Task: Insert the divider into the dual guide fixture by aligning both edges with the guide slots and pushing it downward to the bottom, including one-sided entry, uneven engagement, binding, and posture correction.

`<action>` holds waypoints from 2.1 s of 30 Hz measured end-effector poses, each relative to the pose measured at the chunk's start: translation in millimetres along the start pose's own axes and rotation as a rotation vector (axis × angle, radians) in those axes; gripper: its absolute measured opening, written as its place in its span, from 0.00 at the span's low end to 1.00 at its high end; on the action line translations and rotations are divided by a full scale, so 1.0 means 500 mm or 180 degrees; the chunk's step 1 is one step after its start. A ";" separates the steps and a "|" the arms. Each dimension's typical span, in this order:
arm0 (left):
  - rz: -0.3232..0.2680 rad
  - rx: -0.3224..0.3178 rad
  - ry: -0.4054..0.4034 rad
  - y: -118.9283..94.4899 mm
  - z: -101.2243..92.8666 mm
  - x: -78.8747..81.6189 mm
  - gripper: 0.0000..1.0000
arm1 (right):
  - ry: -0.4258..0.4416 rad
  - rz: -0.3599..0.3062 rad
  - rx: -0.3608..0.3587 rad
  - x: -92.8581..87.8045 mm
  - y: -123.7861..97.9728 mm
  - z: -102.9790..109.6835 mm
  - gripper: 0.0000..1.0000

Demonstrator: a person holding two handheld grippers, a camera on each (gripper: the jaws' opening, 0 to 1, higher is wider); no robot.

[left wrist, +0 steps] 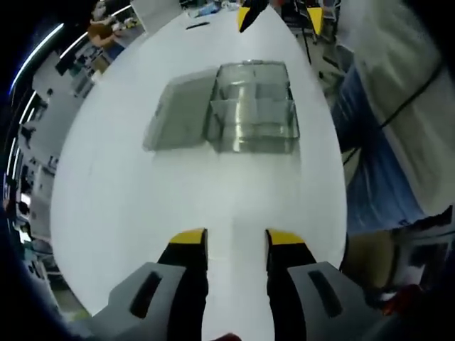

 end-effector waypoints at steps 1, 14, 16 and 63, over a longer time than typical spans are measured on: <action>-0.0030 0.0017 -0.0002 -0.003 0.000 0.008 0.28 | 0.0009 -0.0002 -0.0001 0.000 0.000 -0.002 0.66; -0.0338 0.0125 0.0101 -0.028 0.000 0.106 0.28 | 0.0041 -0.0080 0.0010 0.014 0.001 -0.017 0.63; -0.0386 0.0138 0.0124 -0.031 0.000 0.121 0.28 | 0.0064 -0.0100 0.0017 0.018 0.001 -0.018 0.63; -0.0945 0.0565 0.0292 -0.032 -0.055 0.307 0.28 | 0.0617 -0.0711 0.0162 0.088 0.004 -0.022 0.41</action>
Point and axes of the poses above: the point that each gripper's makers call its tool centre point, and the gripper's own axes: y roughly forward along the fingers, z roughly to its left, x roughly out of its top, the point moved 5 cm from there along -y, roughly backward along the fingers, and after that the axes turned 13 degrees about x, right-handed, at the moved point
